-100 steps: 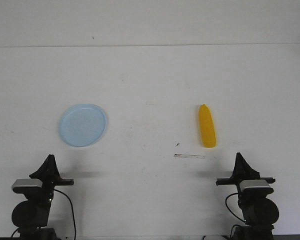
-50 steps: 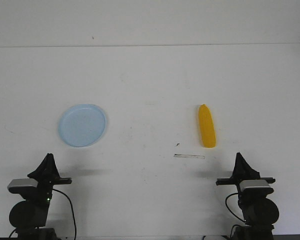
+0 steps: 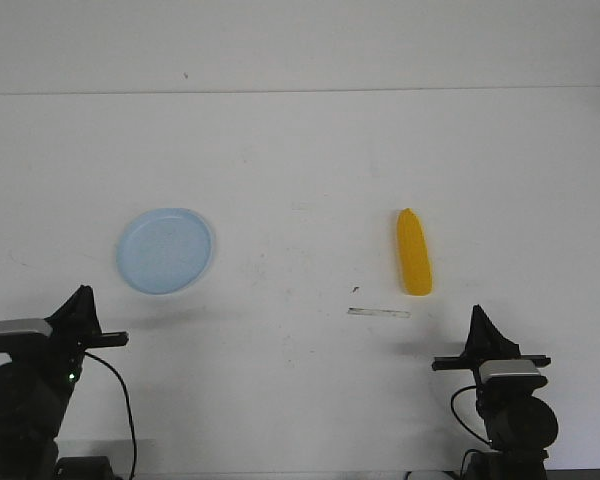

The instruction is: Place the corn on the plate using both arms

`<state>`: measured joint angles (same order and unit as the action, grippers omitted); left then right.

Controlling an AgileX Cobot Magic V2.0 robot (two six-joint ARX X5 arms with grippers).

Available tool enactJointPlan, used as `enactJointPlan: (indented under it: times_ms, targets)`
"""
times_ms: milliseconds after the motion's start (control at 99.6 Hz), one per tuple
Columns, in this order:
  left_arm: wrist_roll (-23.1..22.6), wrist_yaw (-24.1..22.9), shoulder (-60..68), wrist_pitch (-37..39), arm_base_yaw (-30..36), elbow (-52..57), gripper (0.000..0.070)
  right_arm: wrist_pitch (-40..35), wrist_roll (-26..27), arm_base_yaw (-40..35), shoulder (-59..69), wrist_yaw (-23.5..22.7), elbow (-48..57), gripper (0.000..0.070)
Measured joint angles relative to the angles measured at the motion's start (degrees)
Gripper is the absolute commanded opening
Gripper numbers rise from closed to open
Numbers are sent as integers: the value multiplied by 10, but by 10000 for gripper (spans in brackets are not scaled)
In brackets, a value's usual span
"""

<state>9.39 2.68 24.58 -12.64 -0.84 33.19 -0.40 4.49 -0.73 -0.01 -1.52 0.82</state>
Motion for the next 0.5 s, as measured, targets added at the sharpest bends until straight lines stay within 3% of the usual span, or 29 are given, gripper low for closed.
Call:
enactJointPlan:
  times_ms: [301, 502]
  targets:
    - [3, 21, 189, -43, 0, 124, 1, 0, 0, 0, 0, 0, 0, 8]
    - [52, 37, 266, -111, -15, 199, 1, 0, 0, 0, 0, 0, 0, 9]
